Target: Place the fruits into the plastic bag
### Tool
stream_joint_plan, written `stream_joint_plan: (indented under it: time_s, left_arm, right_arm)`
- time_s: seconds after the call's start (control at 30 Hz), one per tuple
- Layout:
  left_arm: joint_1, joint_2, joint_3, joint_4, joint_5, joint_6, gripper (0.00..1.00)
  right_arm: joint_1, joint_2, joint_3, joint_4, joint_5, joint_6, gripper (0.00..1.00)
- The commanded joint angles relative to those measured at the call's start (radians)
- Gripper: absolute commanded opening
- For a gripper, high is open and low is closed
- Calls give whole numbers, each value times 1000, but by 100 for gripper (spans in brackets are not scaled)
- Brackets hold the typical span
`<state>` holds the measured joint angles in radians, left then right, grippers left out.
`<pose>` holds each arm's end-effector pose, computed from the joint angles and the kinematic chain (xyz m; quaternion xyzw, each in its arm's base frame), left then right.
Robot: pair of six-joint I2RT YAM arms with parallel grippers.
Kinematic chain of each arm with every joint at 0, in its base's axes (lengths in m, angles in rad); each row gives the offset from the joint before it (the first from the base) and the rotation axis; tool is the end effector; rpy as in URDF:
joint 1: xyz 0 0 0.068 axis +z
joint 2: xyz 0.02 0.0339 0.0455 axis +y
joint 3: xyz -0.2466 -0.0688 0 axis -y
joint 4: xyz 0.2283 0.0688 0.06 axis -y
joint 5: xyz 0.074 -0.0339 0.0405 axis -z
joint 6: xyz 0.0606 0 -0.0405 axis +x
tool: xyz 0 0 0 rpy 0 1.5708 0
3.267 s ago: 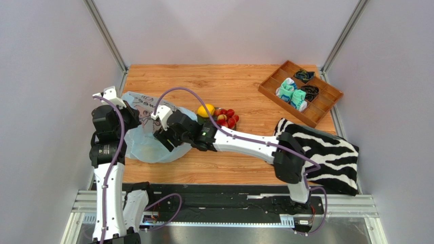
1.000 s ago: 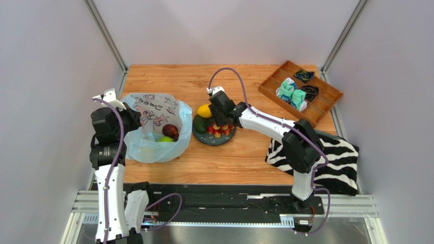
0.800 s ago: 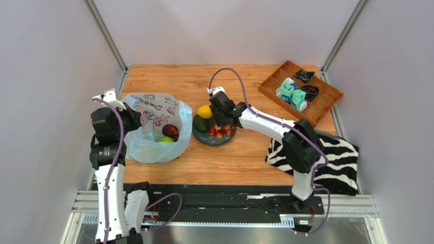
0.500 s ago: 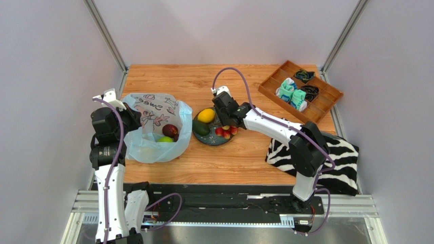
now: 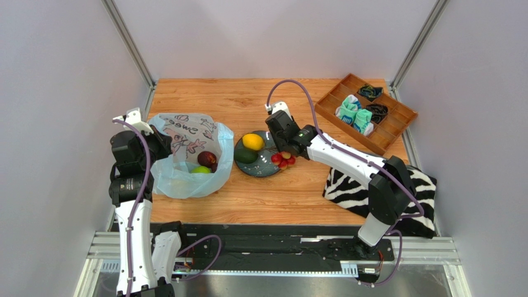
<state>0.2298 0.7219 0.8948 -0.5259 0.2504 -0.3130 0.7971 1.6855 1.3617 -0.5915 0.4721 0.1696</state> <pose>0.1729 0.0250 0.3290 -0.1494 0.8032 -0.1259 0.5627 0.2725 0.2395 0.2413 -0.2125 0.8988 -0.0506 0.3800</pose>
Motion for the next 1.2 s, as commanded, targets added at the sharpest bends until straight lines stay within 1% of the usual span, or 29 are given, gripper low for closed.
stream_joint_plan:
  time_s: [0.0,0.17,0.27,0.37,0.43,0.53,0.63,0.67,0.77,0.9,0.97,1.1,1.17]
  left_arm:
    - [6,-6,-8,38,13,-14,0]
    - [8,-7,-7,43,16,-14,0]
    - [6,-9,-7,40,13,-14,0]
    - [6,-10,-7,41,12,-14,0]
    - [8,-10,-8,43,15,-15,0]
    - [8,-12,-8,44,20,-17,0]
    - [9,-13,-10,47,23,-18,0]
    - [9,-15,-10,49,26,-20,0]
    - [11,-12,-13,50,33,-23,0]
    - [13,-10,-13,50,35,-21,0]
    - [14,-10,-14,52,33,-21,0]
    - [16,-10,-14,52,35,-21,0]
    - [17,-10,-14,53,36,-23,0]
  right_arm:
    - [2,-105,13,-16,62,16,7]
    - [40,-219,23,-31,95,-2,5]
    - [83,-277,42,-28,91,-15,0]
    - [154,-314,85,-10,95,-41,0]
    - [227,-349,120,13,108,-61,0]
    - [318,-386,161,65,76,-88,0]
    - [356,-406,188,151,-71,-67,0]
    - [359,-406,189,210,-183,-58,0]
    - [366,-374,206,298,-350,-29,0]
    - [369,-268,308,332,-458,-7,0]
    - [369,-218,352,335,-539,11,0]
    - [370,-74,439,349,-605,45,0]
    - [370,-29,490,351,-627,62,0]
